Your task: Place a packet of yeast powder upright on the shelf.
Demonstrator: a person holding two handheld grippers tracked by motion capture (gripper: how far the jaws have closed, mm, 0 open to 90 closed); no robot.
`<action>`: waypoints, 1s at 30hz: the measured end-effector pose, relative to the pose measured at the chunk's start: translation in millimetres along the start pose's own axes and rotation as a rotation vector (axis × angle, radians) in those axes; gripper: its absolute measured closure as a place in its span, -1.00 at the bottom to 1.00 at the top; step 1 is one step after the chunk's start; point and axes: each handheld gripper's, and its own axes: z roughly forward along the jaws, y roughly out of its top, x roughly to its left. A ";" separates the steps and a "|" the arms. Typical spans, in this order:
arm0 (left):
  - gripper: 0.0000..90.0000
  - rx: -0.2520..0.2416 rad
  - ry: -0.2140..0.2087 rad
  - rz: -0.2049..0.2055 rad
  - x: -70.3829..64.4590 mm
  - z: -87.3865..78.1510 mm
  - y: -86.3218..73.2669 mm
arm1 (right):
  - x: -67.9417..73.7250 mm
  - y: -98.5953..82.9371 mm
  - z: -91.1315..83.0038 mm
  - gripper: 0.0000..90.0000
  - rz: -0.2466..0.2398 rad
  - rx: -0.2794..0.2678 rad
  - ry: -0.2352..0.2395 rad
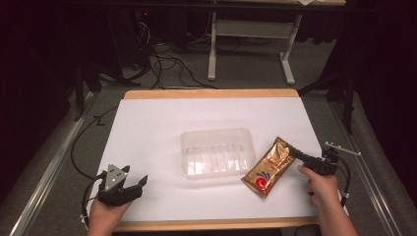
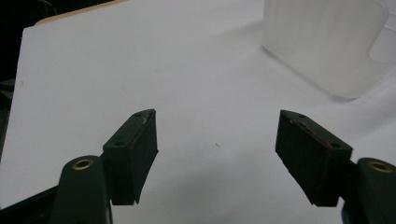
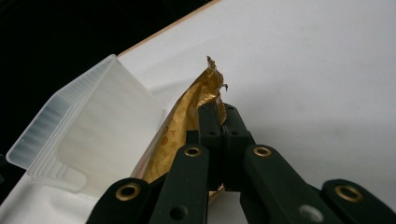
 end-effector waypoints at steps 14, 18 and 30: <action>-0.33 -0.019 -0.019 0.010 -1.9 3.9 5.7 | 34.5 3.7 -23.1 1.00 -0.152 -0.109 -0.010; -0.33 -0.023 -0.020 0.013 -2.5 4.8 6.5 | 45.9 6.2 -30.5 1.00 -0.201 -0.135 -0.016; -0.33 -0.029 -0.019 0.013 -1.6 3.8 6.9 | 73.7 9.6 -45.6 1.00 -0.333 -0.219 -0.046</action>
